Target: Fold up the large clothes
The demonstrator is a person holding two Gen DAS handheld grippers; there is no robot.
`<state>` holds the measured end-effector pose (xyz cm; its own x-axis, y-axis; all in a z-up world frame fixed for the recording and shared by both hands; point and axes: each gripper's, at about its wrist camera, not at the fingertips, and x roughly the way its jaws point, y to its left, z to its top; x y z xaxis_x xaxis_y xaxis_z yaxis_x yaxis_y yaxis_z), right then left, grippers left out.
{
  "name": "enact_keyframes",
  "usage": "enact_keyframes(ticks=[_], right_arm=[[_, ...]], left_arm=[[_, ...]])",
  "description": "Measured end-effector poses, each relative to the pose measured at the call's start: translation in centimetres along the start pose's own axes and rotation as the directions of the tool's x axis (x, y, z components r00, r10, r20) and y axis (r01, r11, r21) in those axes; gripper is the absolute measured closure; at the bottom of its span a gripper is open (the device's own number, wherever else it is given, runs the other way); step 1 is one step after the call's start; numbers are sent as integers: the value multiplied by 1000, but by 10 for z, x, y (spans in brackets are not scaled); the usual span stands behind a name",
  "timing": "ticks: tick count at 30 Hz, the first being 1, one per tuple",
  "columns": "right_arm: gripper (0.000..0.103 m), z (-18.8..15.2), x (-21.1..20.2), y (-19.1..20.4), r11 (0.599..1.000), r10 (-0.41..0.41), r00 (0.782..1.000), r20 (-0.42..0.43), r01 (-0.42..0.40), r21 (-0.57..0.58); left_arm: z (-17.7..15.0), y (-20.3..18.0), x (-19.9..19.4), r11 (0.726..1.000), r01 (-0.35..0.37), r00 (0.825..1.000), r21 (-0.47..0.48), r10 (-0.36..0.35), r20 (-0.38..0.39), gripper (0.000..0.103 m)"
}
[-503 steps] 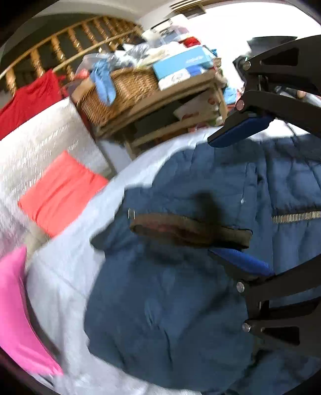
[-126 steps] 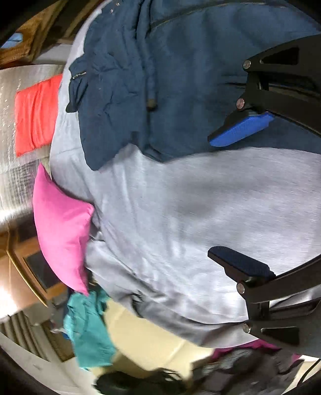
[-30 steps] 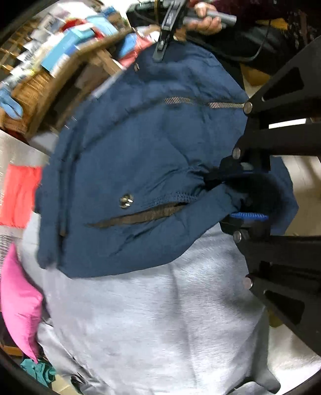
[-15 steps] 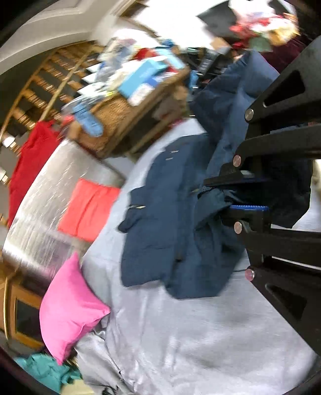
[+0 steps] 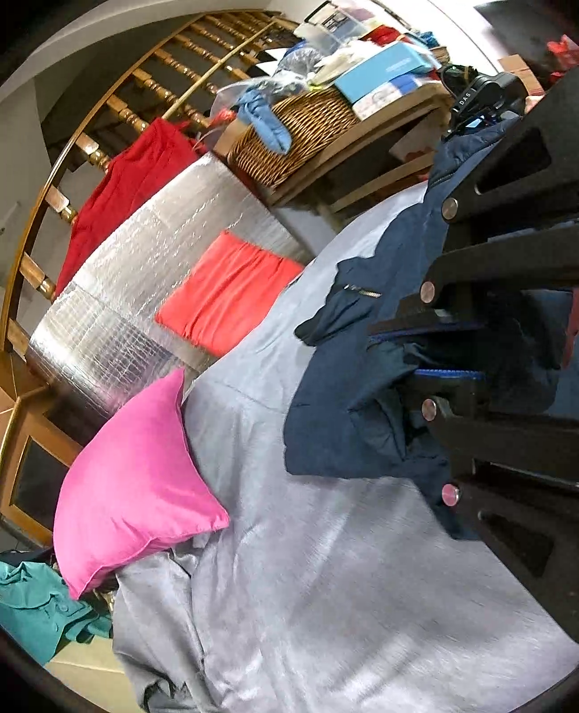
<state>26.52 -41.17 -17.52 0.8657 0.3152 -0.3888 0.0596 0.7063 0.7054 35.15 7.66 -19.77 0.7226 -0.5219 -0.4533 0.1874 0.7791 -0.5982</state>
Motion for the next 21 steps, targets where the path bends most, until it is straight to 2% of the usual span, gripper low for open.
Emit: enact_keyframes(ticks=[7,12,15,17,18,19,20,21], right_arm=[[87,29,51,-37,994,-20,1000,-13,22,111],[87,46,86,-60,986,-27,999,-35,32,162],[85,53,102,-69,979,-12,998,-60,24,204],[80,59,114,-73,973,-1,996,-91,22,232],[73,62,119,-75,967,15,994,-107,13,255],[60,64,121,-76,962,34,993,-114,-1,274],[52,68,123,-79,947,91,989,-116,-50,318],[41,71,121,-80,930,141,985,-102,-97,355]], left_arm=[[29,-12,47,1000,-12,1000,25,12,1,91],[40,-7,88,999,-47,999,3,47,-23,91],[41,0,104,996,-93,995,-3,93,-46,90],[40,5,111,993,-114,991,-30,112,-72,90],[40,6,113,993,-117,990,-34,113,-82,90],[41,7,114,992,-123,988,-41,118,-100,89],[43,8,114,991,-124,986,-54,117,-118,88],[45,8,112,991,-117,986,-70,108,-126,85]])
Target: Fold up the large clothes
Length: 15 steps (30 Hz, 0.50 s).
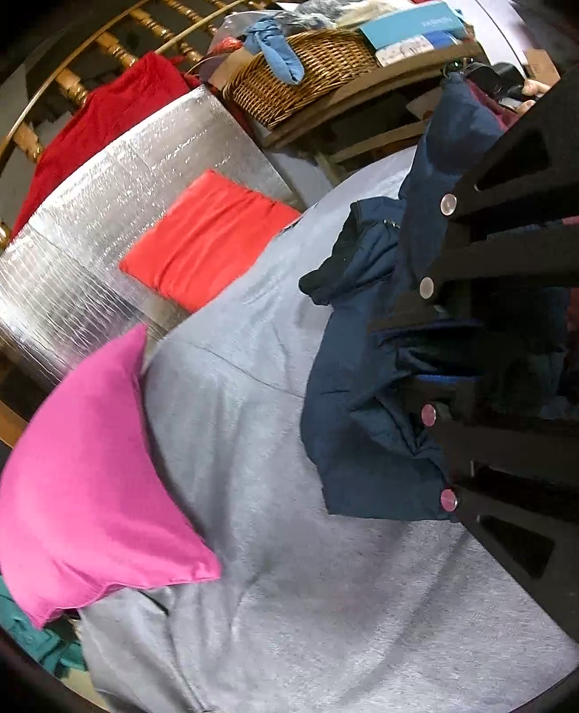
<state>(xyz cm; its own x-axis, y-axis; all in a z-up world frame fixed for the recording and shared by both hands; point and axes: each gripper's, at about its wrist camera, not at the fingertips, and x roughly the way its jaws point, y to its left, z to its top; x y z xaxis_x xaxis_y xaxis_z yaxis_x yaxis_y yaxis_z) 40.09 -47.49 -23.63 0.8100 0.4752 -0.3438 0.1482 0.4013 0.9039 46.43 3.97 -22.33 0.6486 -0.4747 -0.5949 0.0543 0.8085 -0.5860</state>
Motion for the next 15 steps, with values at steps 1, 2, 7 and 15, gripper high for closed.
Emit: enact_keyframes(ticks=[1,2,7,15], right_arm=[[34,2,-2,0,999,35,999,1,-35,24],[34,5,-6,0,995,85,996,4,-85,59],[33,9,-30,16,961,255,967,11,-255,105],[17,-6,-22,-9,978,9,996,-84,9,208]], left_arm=[[1,0,-3,1000,15,1000,-12,-15,-2,82],[3,-1,-8,999,47,999,-24,-47,-2,69],[7,-5,-41,968,238,968,-86,-229,99,31],[2,9,-50,985,92,995,-148,-85,56,13]])
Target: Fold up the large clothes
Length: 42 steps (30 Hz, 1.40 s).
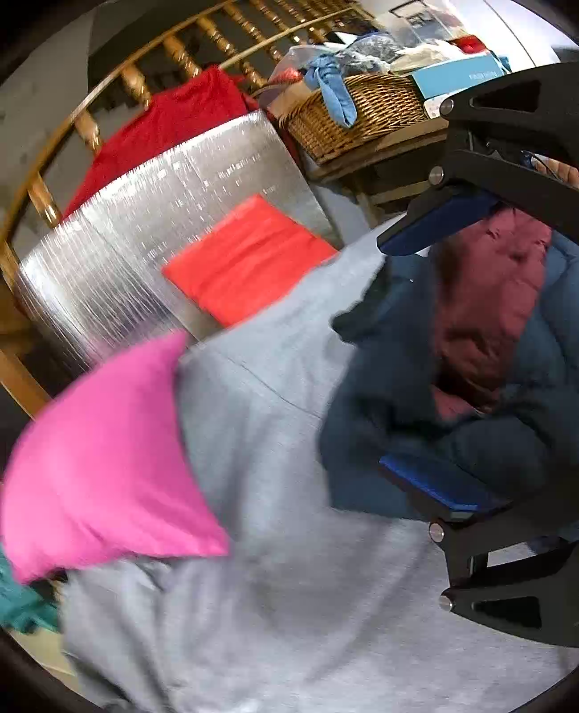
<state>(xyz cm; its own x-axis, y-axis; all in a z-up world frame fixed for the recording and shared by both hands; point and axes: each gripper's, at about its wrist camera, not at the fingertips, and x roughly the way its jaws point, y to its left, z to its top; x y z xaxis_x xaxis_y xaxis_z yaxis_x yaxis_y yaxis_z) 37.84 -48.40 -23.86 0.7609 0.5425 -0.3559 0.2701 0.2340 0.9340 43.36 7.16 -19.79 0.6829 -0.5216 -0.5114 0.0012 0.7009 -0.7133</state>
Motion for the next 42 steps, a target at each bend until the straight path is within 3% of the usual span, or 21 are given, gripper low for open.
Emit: enact_keyframes(ticks=[3,6,11,20,22,23,24,27,28,30,32,35,36,39,42], right_arm=[[16,-7,-23,1,1000,13,1000,26,-14,8],[16,-17,-44,-5,1000,-3,999,49,2,12],[16,-28,-43,-18,998,-17,998,-59,21,54],[15,-38,-11,5,1000,10,989,-146,-14,-25],[15,-36,-10,10,997,65,989,-132,-71,-37],[15,-34,-14,16,990,132,988,-79,-136,-48],[15,-32,-25,23,969,237,971,9,-236,-75],[15,-32,-48,32,925,364,921,140,-340,-170],[15,-33,-54,33,927,351,921,169,-316,-201],[15,-31,-59,32,958,233,951,205,-188,-217],[15,-28,-61,28,973,142,964,223,-95,-211],[15,-22,-69,14,985,-17,966,259,61,-160],[15,-21,-69,11,986,-40,968,250,79,-149],[15,-17,-74,-5,971,-178,959,222,207,-117],[15,-18,-66,-21,936,-320,932,170,338,-95]], left_arm=[[-1,6,-3,999,-45,999,-12,45,-30,13],[-2,7,-5,999,-42,997,-8,41,-61,13],[-11,11,-12,999,-42,992,-5,42,-119,13],[-25,-3,16,999,24,963,41,-12,-268,13],[-23,-7,21,996,92,960,13,-85,-266,13],[-22,-9,22,992,128,960,-6,-126,-252,13],[-20,-11,21,988,156,963,-21,-157,-219,13],[-16,-18,5,983,183,981,-7,-183,-66,13],[-16,-19,-3,982,186,982,9,-186,-15,13],[-14,-21,-14,987,156,987,41,-157,43,12],[-12,-17,-22,997,63,994,51,-67,81,12],[-12,1,-18,999,-49,998,0,49,41,12],[-13,6,-15,995,-102,995,-12,102,10,12],[-20,15,-6,973,-229,971,22,230,-62,12],[-30,23,-2,938,-337,930,80,345,-128,12]])
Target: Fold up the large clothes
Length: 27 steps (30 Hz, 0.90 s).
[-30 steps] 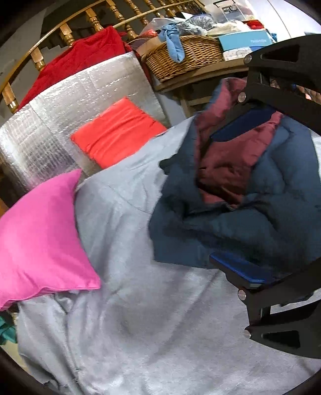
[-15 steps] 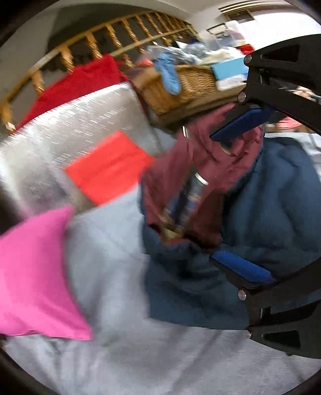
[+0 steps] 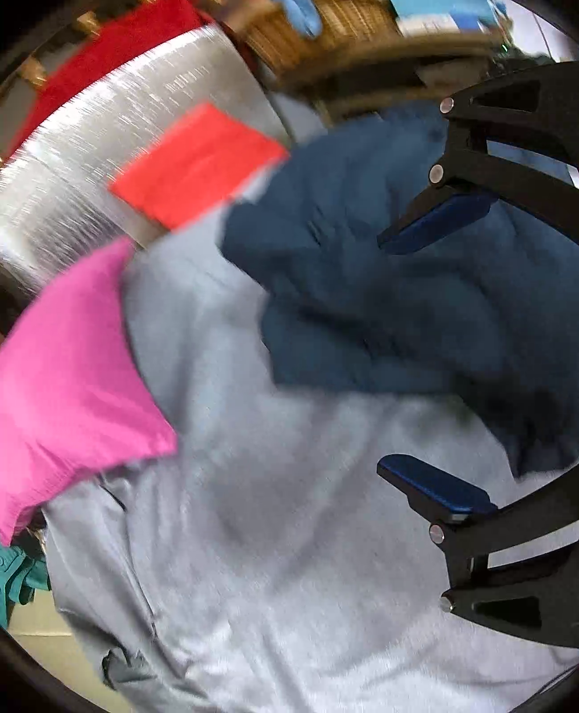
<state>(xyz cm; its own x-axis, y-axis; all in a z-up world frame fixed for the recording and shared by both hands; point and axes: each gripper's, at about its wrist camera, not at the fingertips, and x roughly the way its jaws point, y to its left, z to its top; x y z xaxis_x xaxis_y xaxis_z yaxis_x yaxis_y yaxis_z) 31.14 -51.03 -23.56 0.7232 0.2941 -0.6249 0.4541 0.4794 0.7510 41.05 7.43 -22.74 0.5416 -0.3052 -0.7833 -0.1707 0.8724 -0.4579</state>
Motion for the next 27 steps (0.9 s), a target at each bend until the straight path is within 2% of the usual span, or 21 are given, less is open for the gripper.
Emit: enact_keyframes(ticks=[3,6,8,11,14,16,20,21,23,24,25,26,27], right_arm=[[15,-6,6,-16,1000,-25,998,-54,26,17],[15,-12,12,-19,999,-55,993,-102,55,-3],[15,-18,18,-24,998,-65,989,-130,64,-12],[15,-29,29,-31,1000,2,979,-206,0,10],[14,-39,30,-27,999,11,979,-205,-17,-31],[11,-46,37,-24,998,23,975,-221,-35,-47],[11,-58,45,-8,988,-59,986,-158,36,-150],[14,-62,46,-6,986,-78,988,-136,56,-159],[22,-69,43,2,977,-120,988,-97,100,-189],[32,-73,41,6,974,-127,988,-86,108,-202],[41,-74,37,8,972,-127,989,-77,109,-207],[44,-79,32,13,968,-136,989,-54,121,-219],[51,-82,28,16,963,-145,989,-35,133,-236]], left_arm=[[-7,6,2,1000,-5,999,-7,5,-40,12],[-18,6,6,1000,30,994,1,-30,-109,12],[-28,6,7,997,80,985,-4,-79,-153,12],[-40,-2,11,988,153,967,12,-147,-209,11],[-49,-14,13,987,128,974,97,-107,-198,9],[-52,-16,12,986,124,977,107,-102,-186,8],[-54,-15,14,983,160,976,94,-144,-162,10],[-55,-13,16,984,156,977,83,-142,-158,19],[-55,-13,20,986,153,979,65,-142,-149,29],[-56,-14,19,985,161,979,67,-150,-140,41],[-57,-18,16,985,153,982,78,-143,-123,45],[-59,-22,12,987,126,988,96,-117,-98,58],[-63,-22,6,987,116,991,111,-108,-83,64]])
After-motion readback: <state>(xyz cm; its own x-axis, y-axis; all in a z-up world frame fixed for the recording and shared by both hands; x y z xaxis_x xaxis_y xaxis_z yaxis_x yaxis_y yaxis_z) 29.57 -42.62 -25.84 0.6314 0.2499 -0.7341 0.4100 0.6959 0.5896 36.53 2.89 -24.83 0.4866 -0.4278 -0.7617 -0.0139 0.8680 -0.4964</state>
